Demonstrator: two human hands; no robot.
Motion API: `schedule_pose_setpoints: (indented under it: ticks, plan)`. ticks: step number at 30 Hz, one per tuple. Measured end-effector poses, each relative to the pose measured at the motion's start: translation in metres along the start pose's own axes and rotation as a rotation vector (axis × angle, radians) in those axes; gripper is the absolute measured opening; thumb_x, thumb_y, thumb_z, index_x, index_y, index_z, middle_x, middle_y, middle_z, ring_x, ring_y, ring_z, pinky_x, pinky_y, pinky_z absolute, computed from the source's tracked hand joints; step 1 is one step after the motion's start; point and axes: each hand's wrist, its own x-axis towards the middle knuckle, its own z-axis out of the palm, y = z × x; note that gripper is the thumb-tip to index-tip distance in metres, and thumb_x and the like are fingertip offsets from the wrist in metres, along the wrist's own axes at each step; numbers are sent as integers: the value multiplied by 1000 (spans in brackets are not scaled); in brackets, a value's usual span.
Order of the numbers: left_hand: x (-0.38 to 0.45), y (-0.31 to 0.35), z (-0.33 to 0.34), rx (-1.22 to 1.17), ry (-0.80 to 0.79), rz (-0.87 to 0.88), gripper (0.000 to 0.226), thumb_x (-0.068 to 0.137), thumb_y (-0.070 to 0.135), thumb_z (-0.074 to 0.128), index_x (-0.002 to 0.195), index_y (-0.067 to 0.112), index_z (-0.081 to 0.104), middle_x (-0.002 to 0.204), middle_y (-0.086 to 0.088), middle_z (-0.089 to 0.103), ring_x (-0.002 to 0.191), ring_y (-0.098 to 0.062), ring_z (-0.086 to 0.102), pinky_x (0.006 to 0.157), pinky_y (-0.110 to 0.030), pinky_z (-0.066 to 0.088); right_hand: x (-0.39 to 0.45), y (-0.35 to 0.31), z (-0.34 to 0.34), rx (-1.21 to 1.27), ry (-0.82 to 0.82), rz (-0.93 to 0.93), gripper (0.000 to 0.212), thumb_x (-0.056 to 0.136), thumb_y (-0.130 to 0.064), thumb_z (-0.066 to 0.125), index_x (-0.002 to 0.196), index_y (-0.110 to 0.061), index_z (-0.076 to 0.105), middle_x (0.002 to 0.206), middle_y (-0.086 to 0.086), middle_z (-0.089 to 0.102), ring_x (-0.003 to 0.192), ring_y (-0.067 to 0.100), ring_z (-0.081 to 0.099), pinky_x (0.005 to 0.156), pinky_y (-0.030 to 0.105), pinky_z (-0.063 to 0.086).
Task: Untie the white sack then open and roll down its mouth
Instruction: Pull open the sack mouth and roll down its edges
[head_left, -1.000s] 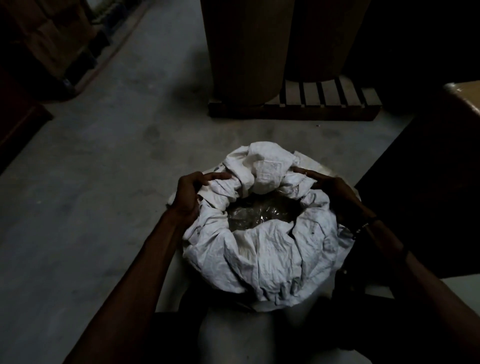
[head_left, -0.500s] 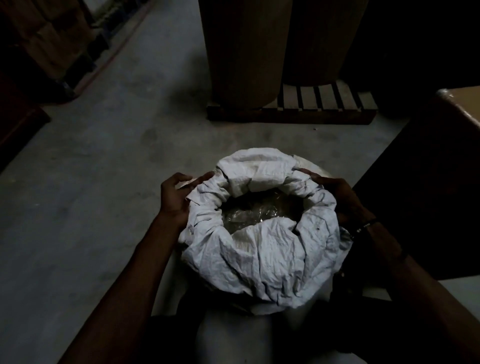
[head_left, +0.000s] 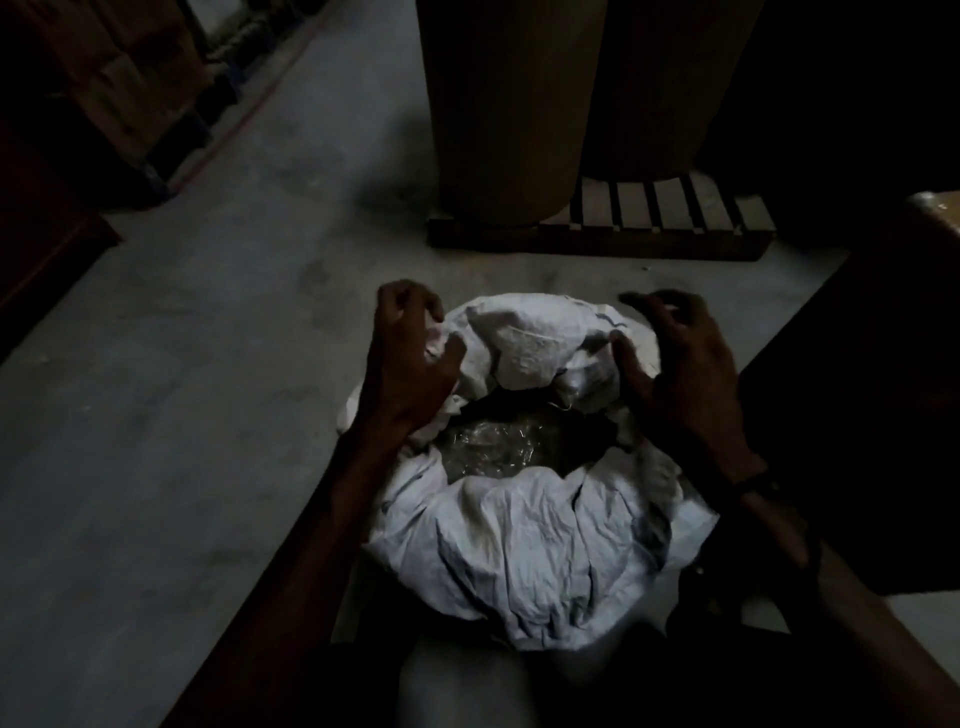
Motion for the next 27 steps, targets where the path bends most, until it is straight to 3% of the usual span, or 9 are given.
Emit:
schedule_pose_setpoints:
  ticks: [3,5,9,11,16,19,23,25,27]
  plan:
    - [12,13,20,34,-166,64,26,90,36,56,104,14,54,118,-4,56,112,-21,57,98,-38,45,15,-14,34,94,-143,-112,54,100,-43,52,149,-21,51,141,14,58,118,33,63,100,46,52]
    - [16,13,34,27,-268,-47,29,97,40,49,101,11,50,102,-7,65,99,-30,63,89,-46,49,25,-18,66,19,-250,-126,64,101,-45,46,155,-10,43,132,22,65,113,40,66,94,51,53]
    - [25,1,51,-70,-291,-263,38,99,47,45,93,11,56,92,-10,70,93,-32,66,83,-44,51,29,-18,95,-57,-293,-86,61,107,-41,32,159,-11,33,83,13,70,74,32,67,65,42,49]
    - [31,-5,57,-107,-329,-291,36,93,50,43,79,19,55,84,-4,67,87,-26,64,81,-38,48,30,-15,94,21,-314,-27,50,109,-32,41,157,-20,31,67,4,61,60,25,62,53,40,47]
    - [44,-12,55,-683,-390,-537,30,101,24,53,72,19,52,65,4,53,65,-11,44,65,-30,37,45,13,72,580,-422,218,28,109,-18,50,136,-14,41,52,-12,59,47,-1,55,50,20,43]
    - [37,-2,48,-552,-490,-374,12,99,31,58,89,26,53,82,6,57,73,-8,50,65,-21,41,50,15,65,777,-490,384,19,107,-5,49,124,-12,46,52,-20,61,46,-7,54,46,11,41]
    - [15,8,35,-72,-546,-43,60,65,69,75,107,36,47,111,6,55,95,-8,56,78,-25,47,56,22,64,755,-466,414,15,105,-1,50,110,-16,48,53,-23,62,47,-4,53,42,11,43]
    - [4,11,34,43,-508,5,69,61,66,81,111,35,46,111,8,55,94,-11,57,74,-29,47,54,25,64,748,-466,398,8,105,-11,55,105,-19,54,65,-17,69,57,9,57,49,20,49]
    - [2,7,36,41,-445,-4,56,70,51,83,111,29,50,103,8,60,91,-14,60,72,-29,43,47,21,61,580,-374,272,3,105,-21,57,105,-19,59,69,-7,66,60,10,58,58,27,47]
